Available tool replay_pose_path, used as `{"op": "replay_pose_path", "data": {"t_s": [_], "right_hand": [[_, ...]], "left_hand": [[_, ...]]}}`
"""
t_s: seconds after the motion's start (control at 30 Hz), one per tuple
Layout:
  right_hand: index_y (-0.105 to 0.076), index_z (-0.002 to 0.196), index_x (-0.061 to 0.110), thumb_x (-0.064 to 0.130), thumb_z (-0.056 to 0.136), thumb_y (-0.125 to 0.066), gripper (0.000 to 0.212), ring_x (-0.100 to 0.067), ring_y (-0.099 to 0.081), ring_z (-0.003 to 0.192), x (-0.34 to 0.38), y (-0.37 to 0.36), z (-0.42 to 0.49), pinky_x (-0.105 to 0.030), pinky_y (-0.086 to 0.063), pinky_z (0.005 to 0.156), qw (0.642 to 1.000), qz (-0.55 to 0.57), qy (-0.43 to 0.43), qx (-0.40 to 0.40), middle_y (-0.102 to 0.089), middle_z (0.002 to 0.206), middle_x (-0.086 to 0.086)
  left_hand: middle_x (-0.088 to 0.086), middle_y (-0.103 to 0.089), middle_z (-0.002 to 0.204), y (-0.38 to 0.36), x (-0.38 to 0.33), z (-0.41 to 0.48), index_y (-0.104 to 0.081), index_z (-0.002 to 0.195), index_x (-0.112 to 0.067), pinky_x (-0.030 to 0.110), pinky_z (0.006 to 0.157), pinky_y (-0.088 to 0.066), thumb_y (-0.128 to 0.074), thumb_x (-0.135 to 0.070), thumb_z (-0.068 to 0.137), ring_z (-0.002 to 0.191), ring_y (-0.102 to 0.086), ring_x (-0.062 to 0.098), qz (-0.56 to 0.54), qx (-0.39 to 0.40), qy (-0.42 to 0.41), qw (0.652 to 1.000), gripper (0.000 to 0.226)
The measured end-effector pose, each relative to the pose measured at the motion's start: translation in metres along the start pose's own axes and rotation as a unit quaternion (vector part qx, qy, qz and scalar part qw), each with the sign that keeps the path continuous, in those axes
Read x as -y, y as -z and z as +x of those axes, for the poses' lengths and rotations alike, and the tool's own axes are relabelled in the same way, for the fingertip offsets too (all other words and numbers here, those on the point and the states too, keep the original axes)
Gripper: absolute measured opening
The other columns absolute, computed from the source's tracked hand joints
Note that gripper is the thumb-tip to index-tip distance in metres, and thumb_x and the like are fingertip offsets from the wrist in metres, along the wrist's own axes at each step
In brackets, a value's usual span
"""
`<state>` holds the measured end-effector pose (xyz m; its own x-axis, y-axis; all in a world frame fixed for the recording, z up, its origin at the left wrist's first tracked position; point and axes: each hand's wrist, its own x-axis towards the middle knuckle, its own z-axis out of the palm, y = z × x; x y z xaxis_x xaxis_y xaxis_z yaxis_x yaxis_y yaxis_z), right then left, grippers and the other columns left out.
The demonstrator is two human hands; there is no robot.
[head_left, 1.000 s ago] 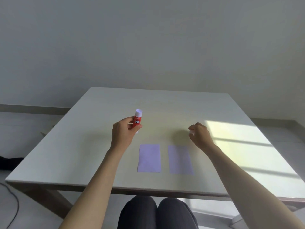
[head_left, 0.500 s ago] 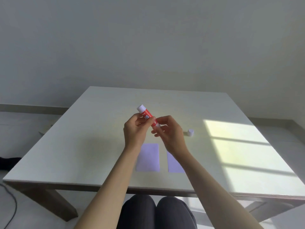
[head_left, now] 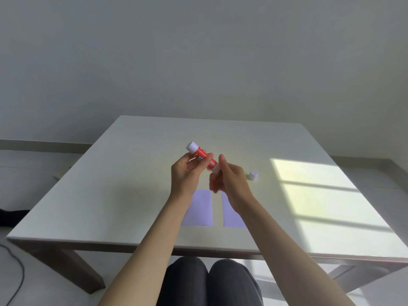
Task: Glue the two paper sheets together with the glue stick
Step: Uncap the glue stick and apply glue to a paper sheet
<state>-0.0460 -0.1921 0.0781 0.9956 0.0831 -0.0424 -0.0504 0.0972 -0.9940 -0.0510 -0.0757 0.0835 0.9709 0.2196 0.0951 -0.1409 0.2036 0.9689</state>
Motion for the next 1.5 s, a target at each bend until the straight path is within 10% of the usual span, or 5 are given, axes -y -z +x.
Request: {"op": "replay_pose_path", "data": {"t_s": [0.17, 0.4, 0.6, 0.8, 1.5], "right_hand": [[-0.057, 0.1, 0.002, 0.015, 0.095, -0.053, 0.014, -0.019, -0.06, 0.055, -0.009, 0.007, -0.004, -0.028, -0.051, 0.057, 0.994, 0.023, 0.099, 0.035, -0.06, 0.063, -0.005], [-0.051, 0.051, 0.013, 0.043, 0.095, -0.038, 0.055, -0.014, -0.031, 0.031, 0.004, 0.006, 0.004, -0.018, -0.027, 0.032, 0.952, 0.172, -0.246, 0.059, -0.034, 0.042, 0.003], [-0.057, 0.091, 0.005, 0.023, 0.098, -0.048, 0.021, -0.019, -0.062, 0.055, -0.006, 0.012, -0.001, -0.024, -0.051, 0.052, 0.982, 0.161, -0.023, 0.101, -0.059, 0.067, -0.007], [-0.049, 0.049, 0.015, 0.053, 0.095, -0.038, 0.061, -0.011, -0.027, 0.029, 0.0, 0.006, -0.001, -0.017, -0.022, 0.03, 0.948, 0.19, -0.248, 0.056, -0.033, 0.039, 0.005], [-0.06, 0.078, 0.012, 0.061, 0.086, -0.049, 0.05, -0.02, -0.054, 0.042, -0.008, 0.02, -0.002, -0.023, -0.043, 0.042, 0.979, 0.078, -0.175, 0.075, -0.06, 0.056, -0.005]], "left_hand": [[-0.001, -0.077, 0.09, -0.001, -0.005, 0.001, -0.074, 0.073, -0.03, 0.031, 0.092, -0.049, -0.072, -0.019, 0.079, 0.095, -0.069, 0.018, -0.002, 0.007, -0.014, 1.0, 0.013], [0.003, -0.076, 0.091, -0.005, -0.003, -0.002, -0.072, 0.076, -0.026, 0.024, 0.085, -0.049, -0.073, -0.02, 0.077, 0.089, -0.07, 0.015, 0.01, 0.023, -0.016, 1.0, 0.006], [-0.002, -0.077, 0.086, -0.003, -0.004, 0.0, -0.072, 0.079, -0.025, 0.023, 0.08, -0.053, -0.073, -0.02, 0.078, 0.087, -0.071, 0.015, 0.003, 0.02, -0.014, 1.0, 0.005], [0.006, -0.076, 0.095, -0.007, -0.001, -0.003, -0.072, 0.082, -0.023, 0.026, 0.091, -0.05, -0.073, -0.018, 0.077, 0.095, -0.07, 0.017, 0.01, 0.041, -0.015, 0.999, 0.007], [-0.004, -0.077, 0.093, 0.004, 0.008, 0.004, -0.07, 0.092, -0.02, 0.022, 0.092, -0.047, -0.067, -0.013, 0.083, 0.099, -0.069, 0.011, -0.01, 0.059, -0.008, 0.998, 0.012]]}}
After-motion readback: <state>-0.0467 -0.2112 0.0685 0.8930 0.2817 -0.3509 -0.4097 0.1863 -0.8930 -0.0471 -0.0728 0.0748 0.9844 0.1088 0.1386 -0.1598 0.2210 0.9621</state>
